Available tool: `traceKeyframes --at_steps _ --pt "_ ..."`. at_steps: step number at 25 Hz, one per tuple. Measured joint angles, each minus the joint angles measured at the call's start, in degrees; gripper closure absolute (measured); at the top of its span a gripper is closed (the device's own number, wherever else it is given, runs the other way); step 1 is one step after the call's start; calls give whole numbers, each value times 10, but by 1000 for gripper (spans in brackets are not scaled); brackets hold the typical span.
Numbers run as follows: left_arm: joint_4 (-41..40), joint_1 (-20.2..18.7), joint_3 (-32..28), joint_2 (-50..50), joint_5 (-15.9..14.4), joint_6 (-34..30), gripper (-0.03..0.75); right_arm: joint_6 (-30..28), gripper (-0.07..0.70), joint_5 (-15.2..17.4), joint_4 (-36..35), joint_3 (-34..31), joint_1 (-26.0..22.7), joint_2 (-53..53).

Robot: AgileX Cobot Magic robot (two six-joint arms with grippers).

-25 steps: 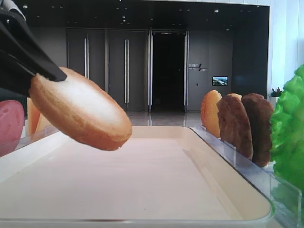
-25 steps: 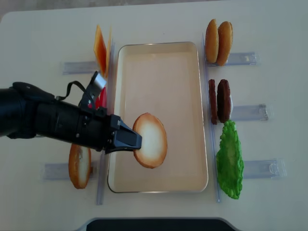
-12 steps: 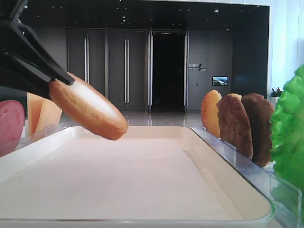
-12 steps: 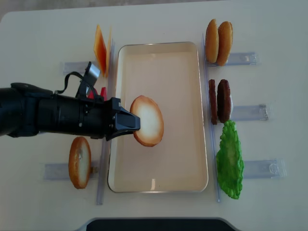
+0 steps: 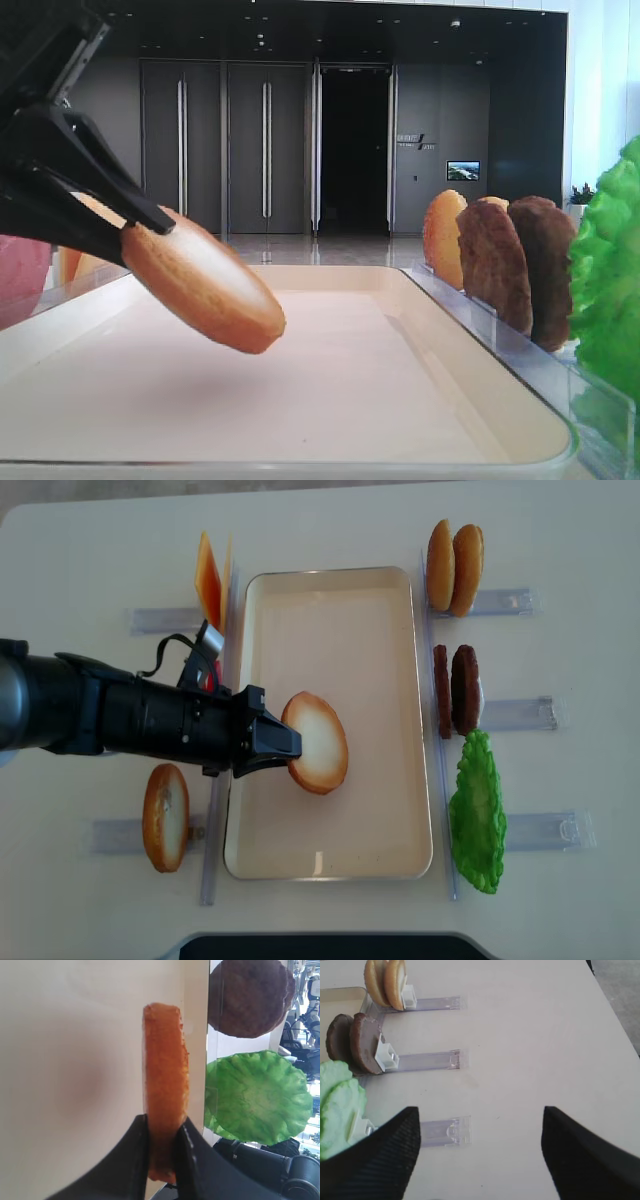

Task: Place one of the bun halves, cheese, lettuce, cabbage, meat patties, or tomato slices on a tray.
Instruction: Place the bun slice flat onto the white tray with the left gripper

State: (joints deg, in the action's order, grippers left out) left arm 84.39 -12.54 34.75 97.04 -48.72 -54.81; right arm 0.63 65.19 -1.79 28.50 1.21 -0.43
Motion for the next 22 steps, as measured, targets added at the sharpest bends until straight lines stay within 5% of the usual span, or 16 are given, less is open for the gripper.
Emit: traceKeyframes --at_steps 22 --pt "47 0 1 25 -4 -53 606 0 118 0 0 0 0 0"
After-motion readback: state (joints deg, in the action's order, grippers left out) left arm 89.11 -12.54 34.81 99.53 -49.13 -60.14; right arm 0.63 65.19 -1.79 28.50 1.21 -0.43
